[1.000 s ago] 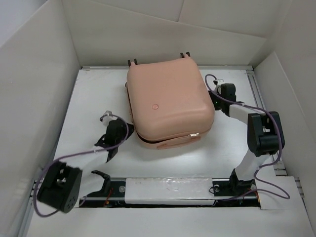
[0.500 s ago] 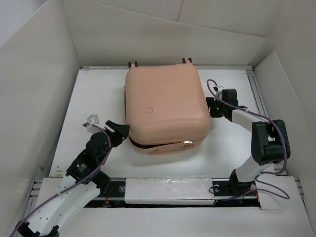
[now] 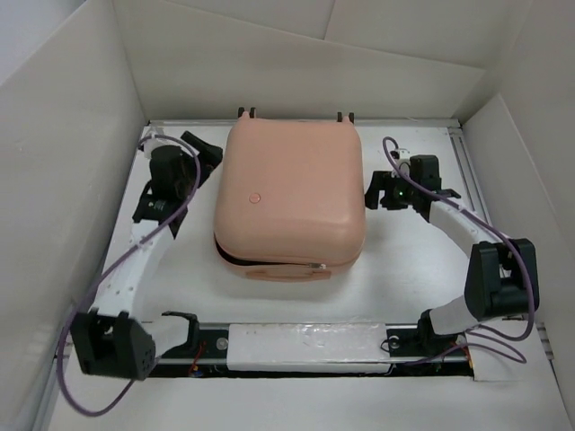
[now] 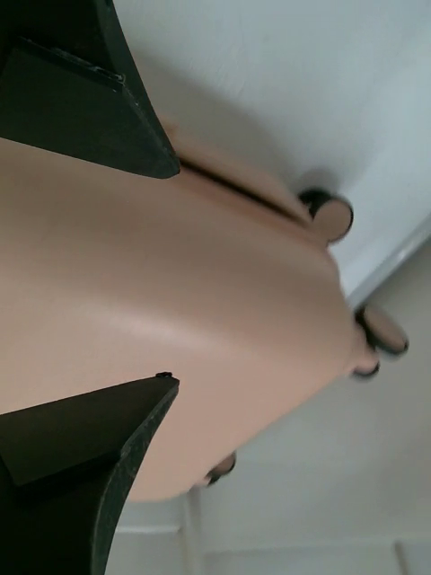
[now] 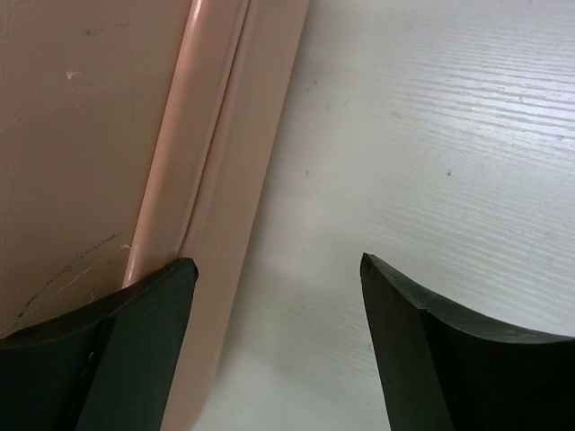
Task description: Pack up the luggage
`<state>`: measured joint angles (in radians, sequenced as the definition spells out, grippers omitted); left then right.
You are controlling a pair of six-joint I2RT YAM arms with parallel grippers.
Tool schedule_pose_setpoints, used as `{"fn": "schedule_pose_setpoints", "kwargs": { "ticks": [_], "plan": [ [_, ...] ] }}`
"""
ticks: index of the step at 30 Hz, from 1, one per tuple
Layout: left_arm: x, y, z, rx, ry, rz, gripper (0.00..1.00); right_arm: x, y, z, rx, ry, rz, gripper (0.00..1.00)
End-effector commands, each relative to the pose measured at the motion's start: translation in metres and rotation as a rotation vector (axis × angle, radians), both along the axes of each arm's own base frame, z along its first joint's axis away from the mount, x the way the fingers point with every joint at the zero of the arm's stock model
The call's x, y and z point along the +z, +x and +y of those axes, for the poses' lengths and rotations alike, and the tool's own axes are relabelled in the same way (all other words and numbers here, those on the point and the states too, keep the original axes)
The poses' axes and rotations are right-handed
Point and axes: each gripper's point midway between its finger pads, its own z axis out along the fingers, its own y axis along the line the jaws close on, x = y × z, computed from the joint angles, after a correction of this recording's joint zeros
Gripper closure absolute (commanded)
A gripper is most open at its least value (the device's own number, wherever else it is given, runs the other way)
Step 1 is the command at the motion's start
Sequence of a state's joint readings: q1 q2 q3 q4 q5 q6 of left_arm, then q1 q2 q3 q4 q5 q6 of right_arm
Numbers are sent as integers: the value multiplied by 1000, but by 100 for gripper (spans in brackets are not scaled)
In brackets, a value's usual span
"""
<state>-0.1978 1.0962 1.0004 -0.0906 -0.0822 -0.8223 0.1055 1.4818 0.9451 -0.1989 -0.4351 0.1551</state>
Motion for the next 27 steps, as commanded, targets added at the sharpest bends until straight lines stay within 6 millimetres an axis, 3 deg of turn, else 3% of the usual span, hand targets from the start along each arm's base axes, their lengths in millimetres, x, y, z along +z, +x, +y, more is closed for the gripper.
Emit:
{"fn": "schedule_pose_setpoints", "kwargs": {
  "ticks": [1,2,5,6,8,11,15,16,19,23,26,27],
  "plan": [
    [-12,14,12,-127,-15,25,10,37,-1,18,53,75,-97,19],
    [-18,14,13,-152,-34,20,10,35,-1,12,22,51,-102,18],
    [-37,4,1,-247,-61,15,6,54,0,-4,-83,53,-150,18],
    [-38,-2,-8,-284,-78,0,6,57,-4,-6,-108,59,-153,18],
    [-54,-17,-28,-373,-118,-23,2,80,-6,-18,-165,101,-210,18],
    [-61,-40,-51,-498,-167,-37,0,110,-23,-7,-108,188,-271,17],
    [-68,-64,-61,-579,-194,-56,0,137,-50,25,65,334,-338,11],
    [-70,-68,-63,-592,-199,-54,0,137,-62,39,143,373,-322,10],
    [-78,-78,-65,-635,-170,-16,0,123,-66,65,237,404,-258,6],
    [-84,-81,-68,-671,-177,7,0,81,-64,76,231,376,-153,5],
    [-67,-86,-83,-734,-230,-38,2,72,-63,92,274,397,-155,5],
    [-59,-93,-101,-781,-245,-37,2,66,-67,95,291,415,-130,5]
  ]
}}
